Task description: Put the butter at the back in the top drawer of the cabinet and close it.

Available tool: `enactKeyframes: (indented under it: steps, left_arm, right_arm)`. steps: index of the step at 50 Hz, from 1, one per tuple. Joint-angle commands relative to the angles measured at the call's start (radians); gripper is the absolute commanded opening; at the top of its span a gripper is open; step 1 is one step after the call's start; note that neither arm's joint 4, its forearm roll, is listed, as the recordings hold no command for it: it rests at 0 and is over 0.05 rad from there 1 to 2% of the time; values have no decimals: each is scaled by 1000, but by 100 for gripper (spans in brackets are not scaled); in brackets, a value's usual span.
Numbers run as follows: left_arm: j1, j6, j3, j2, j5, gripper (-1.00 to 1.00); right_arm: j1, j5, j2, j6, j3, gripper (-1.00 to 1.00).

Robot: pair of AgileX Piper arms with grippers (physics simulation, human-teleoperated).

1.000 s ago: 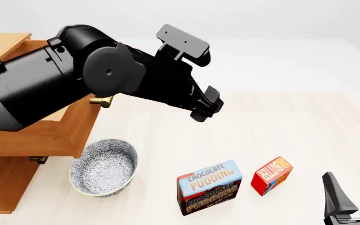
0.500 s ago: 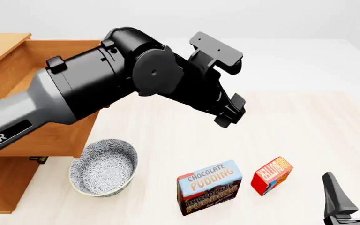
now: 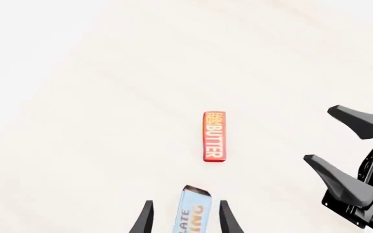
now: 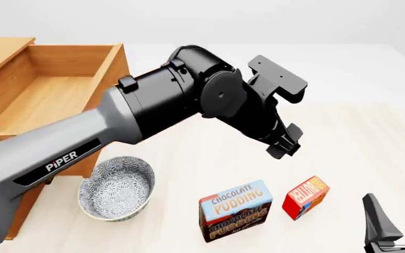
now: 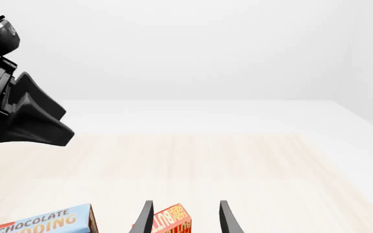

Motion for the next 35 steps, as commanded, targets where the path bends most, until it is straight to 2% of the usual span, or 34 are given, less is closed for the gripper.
enactKeyframes:
  steps: [1, 12, 17, 35]
  left_arm:
    - [-36, -4, -63, 75, 23, 100]
    - [-64, -13, -147, 149, 63, 100]
    - [-46, 13, -115, 140, 34, 100]
    - [-60, 3, -149, 212, 40, 100]
  right_arm:
    - [0, 0, 0, 0, 0, 100]
    - [0, 0, 0, 0, 0, 100]
    - [0, 0, 0, 0, 0, 100]
    - [0, 0, 0, 0, 0, 100]
